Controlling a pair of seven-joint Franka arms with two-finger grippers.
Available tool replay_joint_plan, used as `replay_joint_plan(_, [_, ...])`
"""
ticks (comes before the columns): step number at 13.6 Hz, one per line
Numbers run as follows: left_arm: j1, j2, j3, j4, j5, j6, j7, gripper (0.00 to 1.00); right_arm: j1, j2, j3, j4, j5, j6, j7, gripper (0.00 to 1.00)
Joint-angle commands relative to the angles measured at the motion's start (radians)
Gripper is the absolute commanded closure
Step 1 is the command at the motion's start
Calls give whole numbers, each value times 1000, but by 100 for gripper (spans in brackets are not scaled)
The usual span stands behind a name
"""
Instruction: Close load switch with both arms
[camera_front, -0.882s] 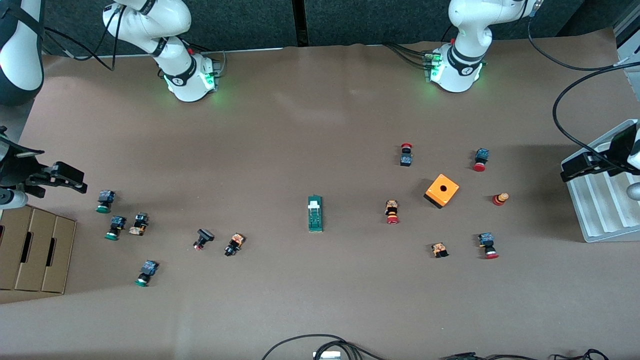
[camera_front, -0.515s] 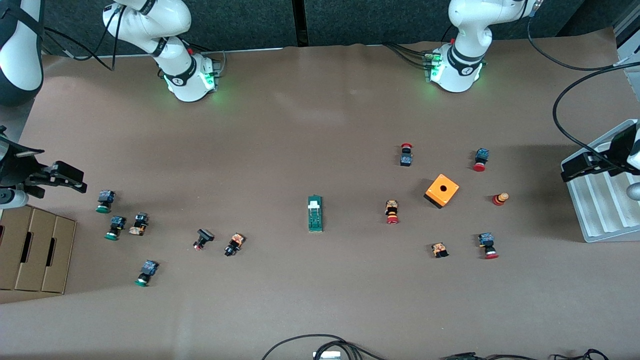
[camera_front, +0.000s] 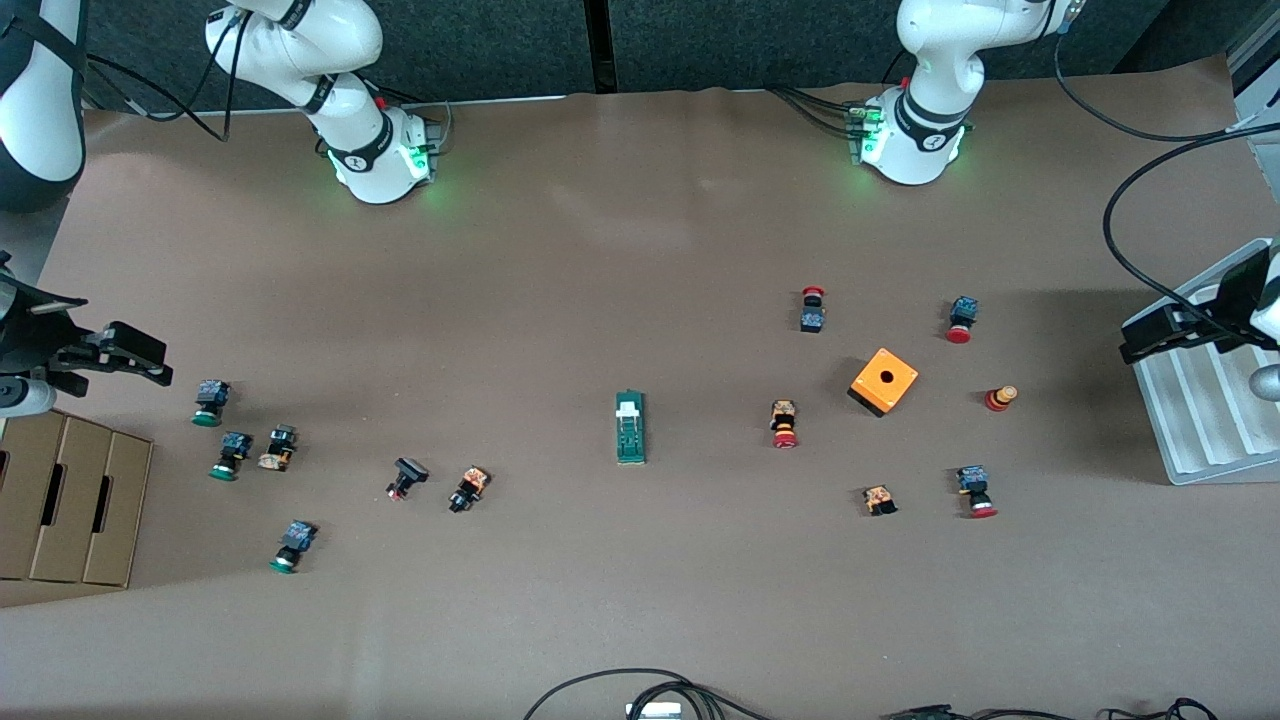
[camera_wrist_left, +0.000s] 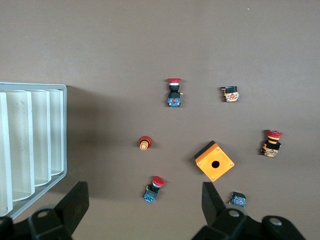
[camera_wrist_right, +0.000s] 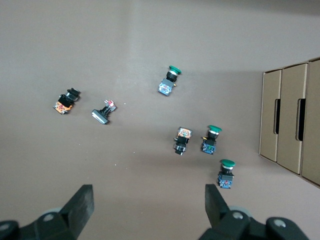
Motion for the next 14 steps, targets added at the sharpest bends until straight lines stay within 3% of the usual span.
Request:
replay_joint_plan(1, [-3, -4, -9, 13, 14, -2, -13, 0, -3, 2, -2, 4, 7, 15, -16, 1])
replay_joint_plan(11, [-7, -7, -118, 10, 42, -13, -26, 0, -4, 12, -2, 3, 4, 14, -18, 1])
replay_joint_plan(14, [-7, -14, -190, 17, 42, -40, -126, 0, -8, 12, -2, 4, 4, 15, -18, 1])
